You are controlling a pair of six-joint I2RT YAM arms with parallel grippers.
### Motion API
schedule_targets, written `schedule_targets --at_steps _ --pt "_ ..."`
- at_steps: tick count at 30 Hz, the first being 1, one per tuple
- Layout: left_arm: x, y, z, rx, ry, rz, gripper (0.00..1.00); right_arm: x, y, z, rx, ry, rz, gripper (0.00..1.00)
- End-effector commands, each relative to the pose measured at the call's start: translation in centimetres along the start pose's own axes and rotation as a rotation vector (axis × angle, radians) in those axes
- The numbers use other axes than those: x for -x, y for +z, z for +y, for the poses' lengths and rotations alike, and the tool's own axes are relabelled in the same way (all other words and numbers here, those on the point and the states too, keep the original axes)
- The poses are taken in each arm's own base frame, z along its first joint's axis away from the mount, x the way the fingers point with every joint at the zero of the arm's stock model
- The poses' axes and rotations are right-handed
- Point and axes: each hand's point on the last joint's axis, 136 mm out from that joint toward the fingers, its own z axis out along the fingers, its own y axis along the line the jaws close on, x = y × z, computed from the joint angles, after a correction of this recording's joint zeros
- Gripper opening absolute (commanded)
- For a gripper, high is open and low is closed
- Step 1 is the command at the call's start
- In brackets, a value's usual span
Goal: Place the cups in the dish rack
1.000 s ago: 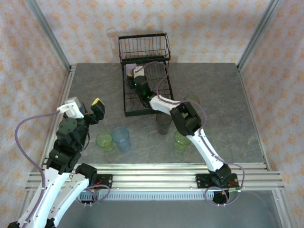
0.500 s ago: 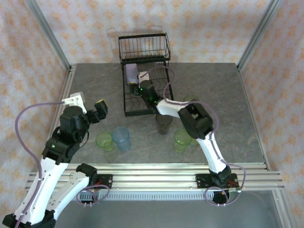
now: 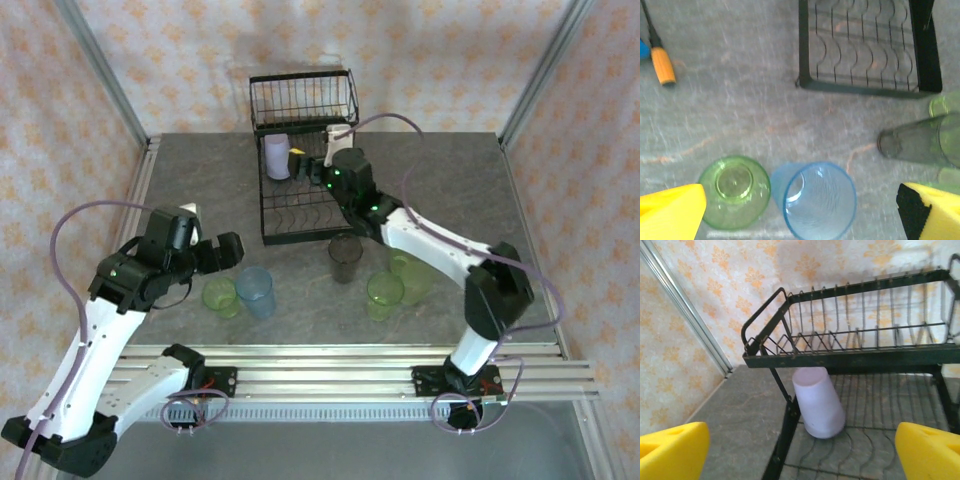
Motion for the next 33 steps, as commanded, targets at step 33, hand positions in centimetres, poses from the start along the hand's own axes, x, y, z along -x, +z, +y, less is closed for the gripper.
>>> schedule_targets --at_steps 33 --pt "-7.9 7.4 -2.1 0.232 0.251 0.418 0.99 -0.8 -8.3 -6.9 -0.265 -0.143 0.062 0.99"
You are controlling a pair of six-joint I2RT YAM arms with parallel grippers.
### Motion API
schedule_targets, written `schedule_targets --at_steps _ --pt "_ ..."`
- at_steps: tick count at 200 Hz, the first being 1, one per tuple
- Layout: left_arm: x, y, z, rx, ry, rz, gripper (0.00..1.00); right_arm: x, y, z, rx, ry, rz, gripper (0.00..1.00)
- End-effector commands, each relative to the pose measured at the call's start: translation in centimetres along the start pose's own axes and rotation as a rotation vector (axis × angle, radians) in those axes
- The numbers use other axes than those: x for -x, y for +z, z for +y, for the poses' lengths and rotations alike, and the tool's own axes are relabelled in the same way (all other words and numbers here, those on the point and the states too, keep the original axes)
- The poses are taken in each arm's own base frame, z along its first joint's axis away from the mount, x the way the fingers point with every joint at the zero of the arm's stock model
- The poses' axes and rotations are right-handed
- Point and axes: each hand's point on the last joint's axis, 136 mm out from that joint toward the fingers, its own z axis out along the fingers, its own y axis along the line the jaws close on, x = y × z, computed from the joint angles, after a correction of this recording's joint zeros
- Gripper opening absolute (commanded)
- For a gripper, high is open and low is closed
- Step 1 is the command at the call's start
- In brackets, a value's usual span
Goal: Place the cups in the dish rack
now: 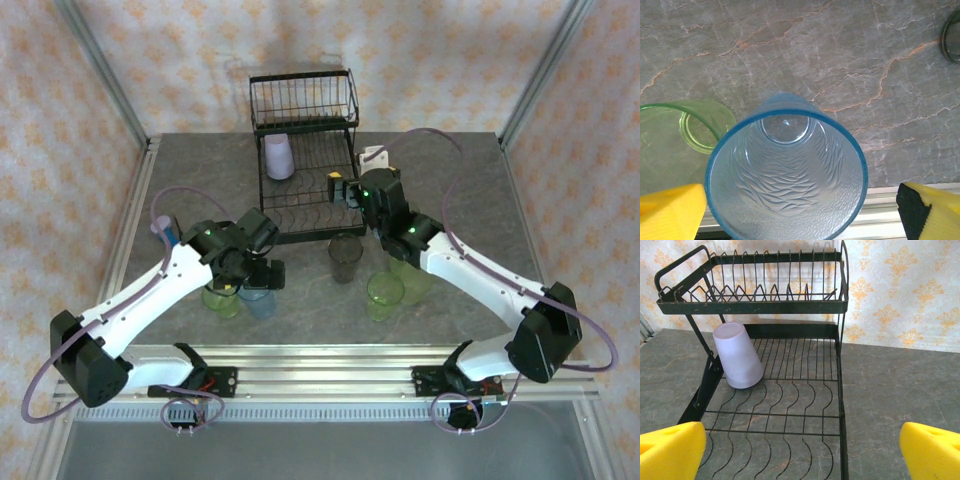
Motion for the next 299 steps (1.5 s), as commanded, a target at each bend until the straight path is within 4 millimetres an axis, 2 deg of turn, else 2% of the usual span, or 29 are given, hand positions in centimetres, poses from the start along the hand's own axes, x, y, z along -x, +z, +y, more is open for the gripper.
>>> schedule_targets --at_steps 1,33,150,257,277,299 --pt "-0.2 -0.3 1.1 0.066 0.035 0.004 0.99 0.6 -0.4 -0.8 -0.029 0.005 -0.028 0.99" --pt "-0.2 -0.3 1.2 0.08 0.042 0.013 0.99 0.6 -0.4 -0.9 -0.031 0.008 -0.032 0.99" --pt "-0.7 2.1 0.8 0.12 0.098 0.1 0.99 0.3 -0.3 -1.1 -0.038 0.011 -0.026 0.99" --pt "-0.8 3.3 1.3 0.208 0.159 0.154 0.89 0.1 -0.3 -1.2 -0.046 0.009 -0.021 0.99" --pt "-0.3 2.9 1.0 0.198 0.156 0.127 0.83 0.1 -0.3 -1.3 -0.049 0.008 -0.021 0.99" --pt "0.9 1.7 0.6 0.165 0.142 0.05 0.78 0.2 -0.4 -1.3 -0.05 0.008 -0.022 0.99"
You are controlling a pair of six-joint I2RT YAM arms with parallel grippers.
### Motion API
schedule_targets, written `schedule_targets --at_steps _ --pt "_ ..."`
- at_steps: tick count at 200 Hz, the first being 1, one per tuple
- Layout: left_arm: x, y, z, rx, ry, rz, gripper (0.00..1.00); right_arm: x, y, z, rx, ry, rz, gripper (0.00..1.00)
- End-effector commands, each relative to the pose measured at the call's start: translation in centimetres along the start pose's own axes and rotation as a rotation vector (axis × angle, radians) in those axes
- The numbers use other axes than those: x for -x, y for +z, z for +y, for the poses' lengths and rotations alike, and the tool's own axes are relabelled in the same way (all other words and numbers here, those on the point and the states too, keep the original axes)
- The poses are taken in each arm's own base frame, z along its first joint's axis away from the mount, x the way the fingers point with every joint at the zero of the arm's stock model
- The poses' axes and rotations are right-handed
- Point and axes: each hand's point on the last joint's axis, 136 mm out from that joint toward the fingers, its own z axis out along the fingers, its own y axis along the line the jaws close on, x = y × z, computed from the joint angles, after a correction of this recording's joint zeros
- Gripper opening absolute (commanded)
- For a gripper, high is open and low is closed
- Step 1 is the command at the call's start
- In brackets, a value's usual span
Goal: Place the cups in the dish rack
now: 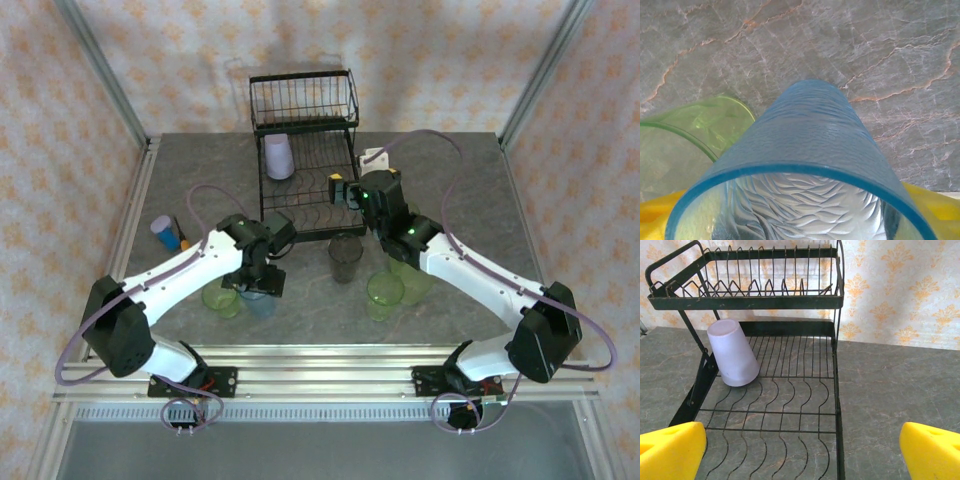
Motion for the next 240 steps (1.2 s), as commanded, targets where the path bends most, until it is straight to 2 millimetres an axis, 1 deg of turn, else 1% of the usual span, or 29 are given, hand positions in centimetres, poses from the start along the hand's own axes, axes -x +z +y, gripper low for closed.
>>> schedule_targets --at_steps 1,23,38,53,68,80,92,102,118,119,132,149,160,179,194,210,240 --pt "1.2 -2.2 0.5 0.002 0.001 -0.1 0.78 0.8 -0.5 -1.0 -0.033 0.012 -0.027 0.99" --pt "2.4 -4.4 0.1 -0.062 -0.013 -0.211 0.74 1.1 -0.7 -0.9 -0.025 0.019 -0.036 0.99" --pt "3.4 -6.4 0.0 -0.108 -0.011 -0.301 0.74 1.6 -1.0 -0.6 -0.003 0.034 -0.048 0.99" --pt "4.7 -8.9 0.0 -0.147 -0.003 -0.417 0.73 2.3 -1.4 -0.1 0.038 0.065 -0.06 0.99" --pt "6.0 -11.9 0.4 -0.171 0.005 -0.554 0.73 3.3 -1.9 0.8 0.134 0.134 -0.066 0.99" --pt "7.1 -14.3 0.8 -0.188 0.004 -0.676 0.71 4.4 -2.3 1.5 0.245 0.233 -0.066 0.99" --pt "8.0 -16.6 1.4 -0.199 -0.003 -0.807 0.7 5.6 -2.6 1.9 0.365 0.365 -0.073 0.99" --pt "8.8 -18.6 2.1 -0.204 -0.03 -0.928 0.69 6.7 -2.7 2.4 0.483 0.476 -0.08 0.99" --pt "9.8 -21.5 2.8 -0.236 -0.07 -1.122 0.68 8.0 -2.7 3.0 0.614 0.614 -0.068 0.99" --pt "9.7 -21.5 2.8 -0.234 -0.068 -1.126 0.68 8.1 -2.7 3.1 0.624 0.623 -0.067 0.99" --pt "10.2 -23.3 2.9 -0.275 -0.086 -1.274 0.65 9.0 -2.4 3.8 0.726 0.742 -0.039 0.99" --pt "10.6 -25.3 3.0 -0.32 -0.105 -1.435 0.65 10.0 -1.7 5.0 0.856 0.895 0.005 0.99" --pt "10.9 -25.8 2.8 -0.332 -0.111 -1.495 0.64 10.5 -1.3 5.8 0.935 0.97 0.023 0.99" --pt "11.5 -26.9 2.3 -0.361 -0.109 -1.573 0.63 10.6 0.0 6.7 1.045 1.102 0.051 0.99" --pt "11.9 -27.4 1.8 -0.384 -0.109 -1.615 0.63 11.1 0.2 7.4 1.151 1.178 0.045 0.99" --pt "12.4 -27.7 1.4 -0.394 -0.113 -1.637 0.62 11.4 -0.1 8.3 1.229 1.201 0.044 0.99" --pt "13.1 -27.9 0.8 -0.405 -0.107 -1.652 0.62 10.8 -0.1 10.0 1.261 1.206 0.079 0.99"
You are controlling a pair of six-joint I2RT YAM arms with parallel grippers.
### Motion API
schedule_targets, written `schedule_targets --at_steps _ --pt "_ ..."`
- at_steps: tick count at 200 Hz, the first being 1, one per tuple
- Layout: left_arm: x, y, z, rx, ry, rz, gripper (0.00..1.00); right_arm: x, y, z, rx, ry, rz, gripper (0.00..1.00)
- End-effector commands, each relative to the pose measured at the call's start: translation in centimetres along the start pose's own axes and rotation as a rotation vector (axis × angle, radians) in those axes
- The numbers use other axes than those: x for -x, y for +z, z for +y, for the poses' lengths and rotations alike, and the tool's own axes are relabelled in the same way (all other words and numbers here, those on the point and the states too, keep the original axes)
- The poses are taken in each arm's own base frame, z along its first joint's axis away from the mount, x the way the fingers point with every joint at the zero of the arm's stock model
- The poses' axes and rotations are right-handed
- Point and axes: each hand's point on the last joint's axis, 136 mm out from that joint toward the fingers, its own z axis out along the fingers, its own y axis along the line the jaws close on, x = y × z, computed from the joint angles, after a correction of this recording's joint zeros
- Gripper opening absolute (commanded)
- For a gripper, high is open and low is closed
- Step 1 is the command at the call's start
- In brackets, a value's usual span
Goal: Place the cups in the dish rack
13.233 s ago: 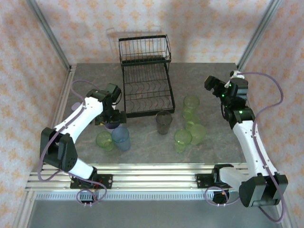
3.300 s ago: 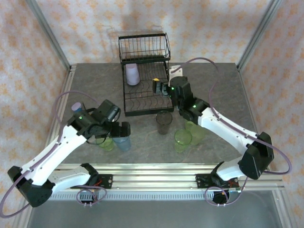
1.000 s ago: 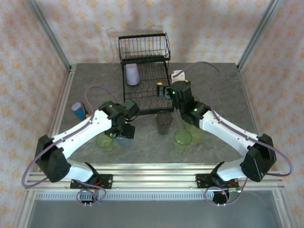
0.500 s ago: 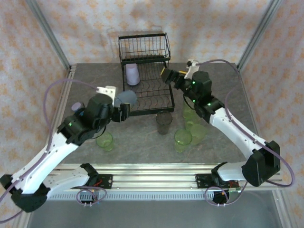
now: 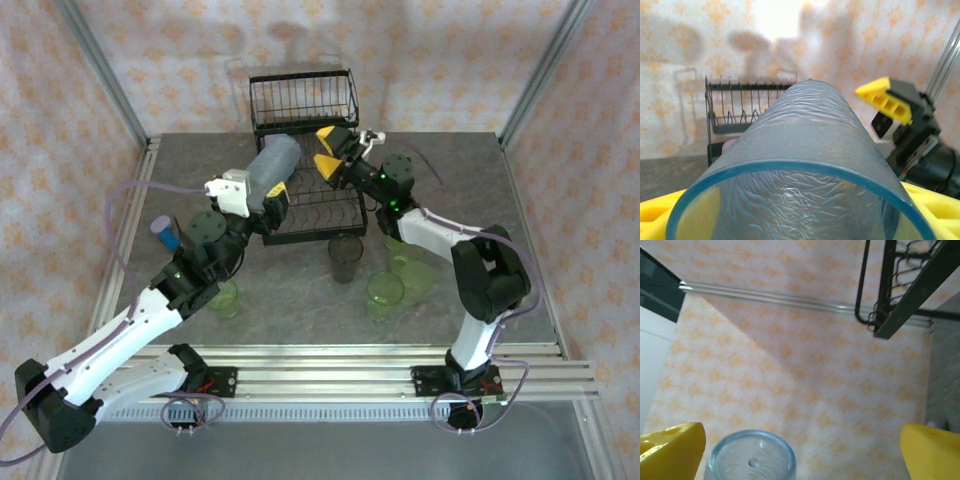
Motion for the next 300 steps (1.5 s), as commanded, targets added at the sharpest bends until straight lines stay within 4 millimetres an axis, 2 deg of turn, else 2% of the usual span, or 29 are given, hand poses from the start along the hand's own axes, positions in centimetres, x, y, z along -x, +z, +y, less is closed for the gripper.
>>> schedule_targets --at_steps 1,15,49,82,107,160,181,205,222,243,249,278,298,300 --pt "4.1 -0.2 -0.8 -0.03 -0.041 -0.163 0.62 -2.1 0.4 7.6 0.239 -0.022 0.084 0.99" --pt "4.2 -0.1 -0.9 -0.037 -0.046 -0.174 0.62 -2.7 0.9 7.3 0.235 -0.001 0.095 0.99" --pt "3.9 0.1 -1.3 -0.051 -0.047 -0.171 0.62 -4.4 2.1 8.7 0.288 0.009 0.149 0.99" --pt "3.9 0.1 -1.4 -0.062 -0.068 -0.178 0.62 -5.2 3.0 8.9 0.307 0.042 0.172 1.0" --pt "3.6 0.3 -1.7 -0.08 -0.076 -0.173 0.62 -6.2 3.7 9.0 0.3 0.042 0.209 0.88" --pt "2.7 0.8 -2.5 -0.117 -0.08 -0.142 0.63 -6.4 3.9 8.6 0.288 0.041 0.215 0.8" --pt "2.4 1.0 -2.6 -0.117 -0.08 -0.132 0.64 -6.5 3.9 8.5 0.286 0.04 0.217 0.71" --pt "2.2 0.9 -2.5 -0.113 -0.077 -0.129 0.68 -6.4 3.8 8.4 0.285 0.036 0.209 0.6" --pt "2.0 0.8 -2.5 -0.115 -0.064 -0.12 0.76 -6.4 3.7 8.2 0.279 0.023 0.198 0.51" --pt "1.5 0.5 -2.3 -0.11 -0.037 -0.096 0.91 -6.1 3.5 7.7 0.248 -0.019 0.184 0.48" --pt "1.4 0.3 -2.1 -0.106 -0.03 -0.092 0.99 -6.0 3.4 7.3 0.229 -0.037 0.18 0.47" --pt "1.0 -1.5 -1.1 -0.099 -0.023 -0.103 0.99 -3.9 2.1 5.2 0.085 -0.2 0.109 0.47" --pt "0.8 -3.1 -0.1 -0.086 -0.018 -0.102 1.0 -2.6 1.0 2.5 -0.105 -0.404 0.065 0.47" --pt "0.7 -3.2 0.0 -0.084 -0.017 -0.1 0.99 -2.4 0.9 1.8 -0.144 -0.429 0.065 0.47"
